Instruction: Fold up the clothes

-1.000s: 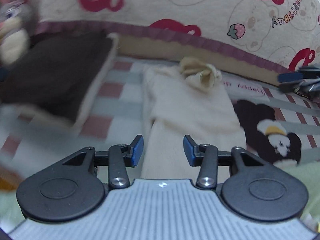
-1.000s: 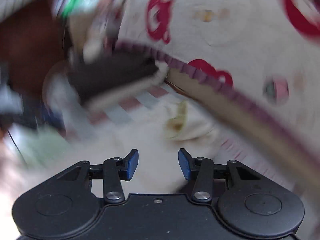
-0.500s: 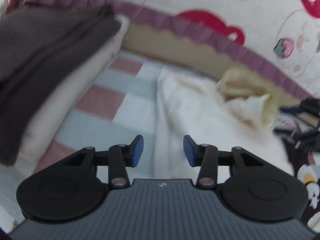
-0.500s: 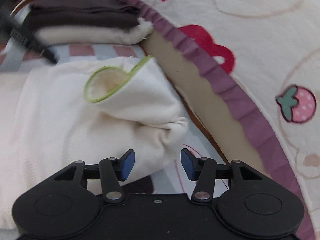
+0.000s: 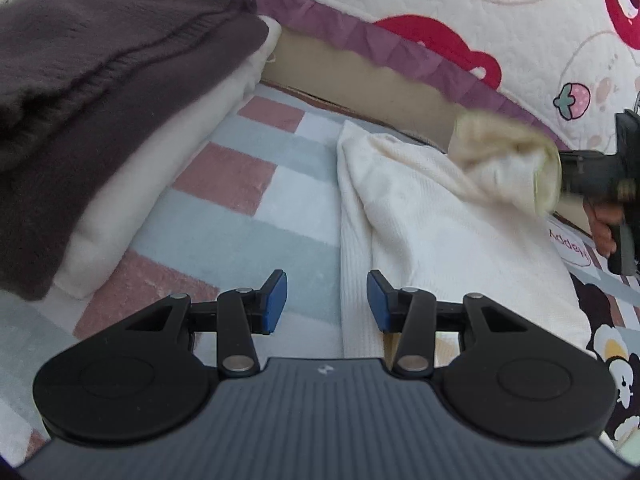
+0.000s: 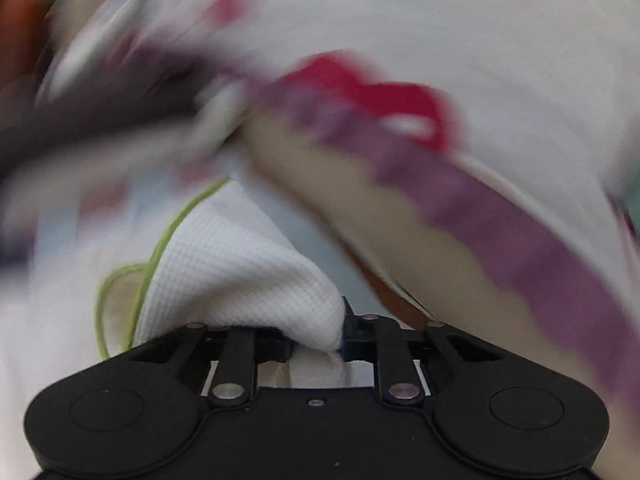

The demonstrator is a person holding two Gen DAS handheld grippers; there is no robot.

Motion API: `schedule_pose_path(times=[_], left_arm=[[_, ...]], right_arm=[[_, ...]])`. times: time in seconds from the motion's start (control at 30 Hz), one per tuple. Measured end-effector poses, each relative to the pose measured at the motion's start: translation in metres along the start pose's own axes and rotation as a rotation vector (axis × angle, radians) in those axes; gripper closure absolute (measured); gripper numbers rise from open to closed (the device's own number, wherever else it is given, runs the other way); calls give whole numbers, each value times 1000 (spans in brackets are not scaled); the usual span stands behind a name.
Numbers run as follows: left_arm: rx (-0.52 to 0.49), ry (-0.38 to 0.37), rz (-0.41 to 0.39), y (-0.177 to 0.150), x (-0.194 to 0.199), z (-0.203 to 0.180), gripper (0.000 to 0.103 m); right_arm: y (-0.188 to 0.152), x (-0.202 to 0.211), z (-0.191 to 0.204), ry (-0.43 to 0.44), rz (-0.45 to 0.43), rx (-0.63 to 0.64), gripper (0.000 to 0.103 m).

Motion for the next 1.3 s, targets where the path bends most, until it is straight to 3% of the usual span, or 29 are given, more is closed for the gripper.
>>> schedule_pose_path(times=[0.07,0.17,0.27,0.4,0.57,0.7,0.87,0.9,0.93,0.97,1.0,1.03,1.07,1.1,1.2,1.3], left_arm=[[-18,17,-6,1,1,-2,60],[-35,34,6,-2,-3,-5,60],[-60,44,15,-4,-6,-11,60],[-78,41,-3,-1,-2,-18,60],[85,-81,-12,16,-4,-10,57],[129,-142,-15,49,-27,-15,50],[-1,-84,39,96,-88,-40,39],[-16,-48,47,102,-101,-44,40],[-32,-1,40,106,-111,-48,50],[-70,32,37,109,-120,-53,66],[-139,51,52,110,-127,-60,100],[-219,85,41,111,-128,-68,99],[-297,129,10,111,-124,-76,100],[-346,150,-27,112,-119,-81,100],[-320,148,-84,119,-102,-76,100],[-233,126,-35,119,-113,-58,98]], right_arm=[[0,2,-25,-11,0,-173,81],[-7,-3,-44,-78,65,-285,53],[-9,7,-56,-136,35,-345,51],[-15,25,-70,-81,-7,-491,49],[-24,24,-64,-65,31,-467,46],[-19,13,-69,-56,23,-495,39],[-14,-14,-84,-14,11,-616,33],[-14,-22,-84,18,23,-628,33],[-14,-30,-82,62,42,-622,33],[-13,-35,-80,88,56,-596,35],[-12,-37,-76,84,54,-558,44],[-10,-38,-73,80,53,-521,54],[-9,-38,-71,78,42,-488,75],[-6,-33,-70,70,10,-464,86],[2,-16,-67,1,-84,-377,90],[6,-20,-60,-60,-75,-273,90]])
Point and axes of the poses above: each gripper's, at about its wrist camera, not at the fingertips, and x roughly against the way its jaws point, z to its left, y to its top, the point moved 4 cm from there along -x, roughly the way its jaws point, and after that the axes turned 5 degrees about z, right-handed, at the moved point
